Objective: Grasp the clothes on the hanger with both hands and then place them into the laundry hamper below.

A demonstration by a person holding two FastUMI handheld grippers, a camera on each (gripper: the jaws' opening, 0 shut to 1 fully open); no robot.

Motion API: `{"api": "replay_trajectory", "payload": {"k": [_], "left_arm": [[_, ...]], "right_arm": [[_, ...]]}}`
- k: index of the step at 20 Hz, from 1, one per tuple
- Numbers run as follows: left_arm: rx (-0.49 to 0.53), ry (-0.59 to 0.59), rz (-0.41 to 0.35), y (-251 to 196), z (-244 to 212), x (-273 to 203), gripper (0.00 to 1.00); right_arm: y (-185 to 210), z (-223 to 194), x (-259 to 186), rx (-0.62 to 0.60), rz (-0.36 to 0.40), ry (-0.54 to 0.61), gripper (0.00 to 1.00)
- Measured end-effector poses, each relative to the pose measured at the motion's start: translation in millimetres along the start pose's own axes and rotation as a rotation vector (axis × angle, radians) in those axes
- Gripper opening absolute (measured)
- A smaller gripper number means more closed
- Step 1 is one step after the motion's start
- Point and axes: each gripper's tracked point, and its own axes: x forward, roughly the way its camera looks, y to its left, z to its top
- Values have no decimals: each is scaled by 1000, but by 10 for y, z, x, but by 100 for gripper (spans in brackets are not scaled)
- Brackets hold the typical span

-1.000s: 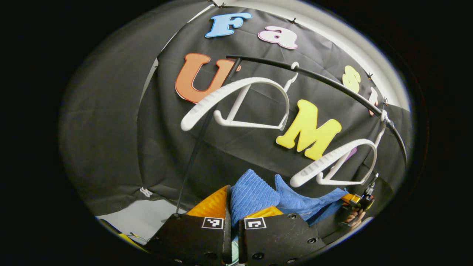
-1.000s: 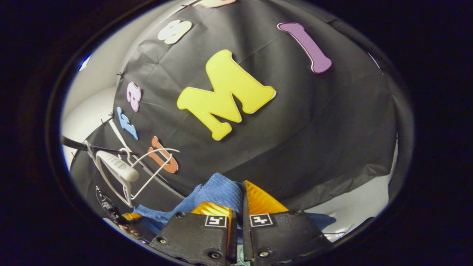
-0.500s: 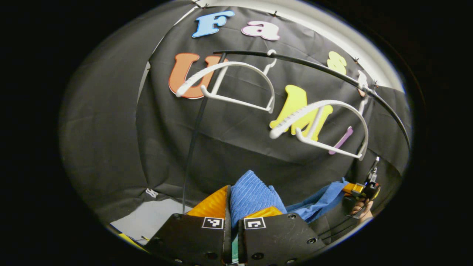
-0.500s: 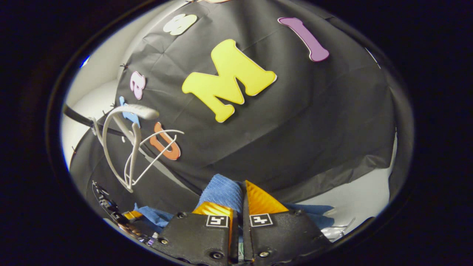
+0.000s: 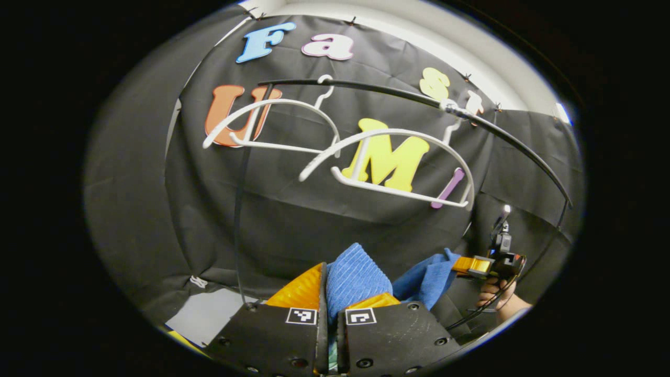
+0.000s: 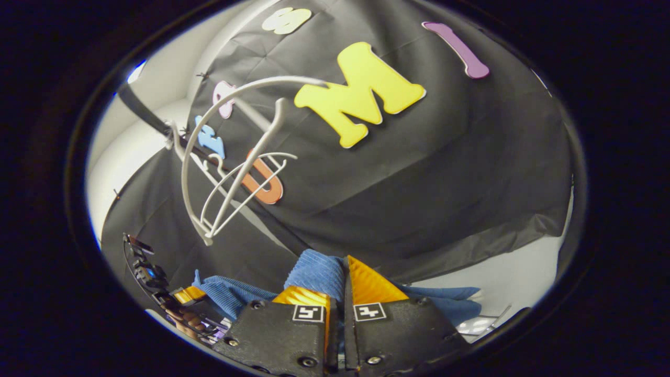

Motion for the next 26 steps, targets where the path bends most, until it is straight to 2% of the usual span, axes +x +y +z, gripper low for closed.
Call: {"api": "replay_trajectory", "payload": {"k": [1,2,3,9,15,20,26], "left_arm": [[5,-3,-14,-62,19,-37,6],[10,-6,-30,-134,32,-57,6],[19,-11,-48,-217,45,-86,6],[88,-25,-119,-626,116,-169,6],[103,-21,-164,-861,62,-161,6],[93,4,-151,-816,-70,-87,6],[58,78,-101,-562,-452,84,6]], "right_arm": [[121,-60,-3,-15,17,12,7],[233,-103,11,-31,34,20,12],[366,-149,-3,-48,53,32,8],[1012,-411,88,-121,165,95,8],[1344,-560,103,-131,238,131,8],[1260,-693,168,-98,249,170,8],[1001,-1040,438,-62,207,260,8]]}}
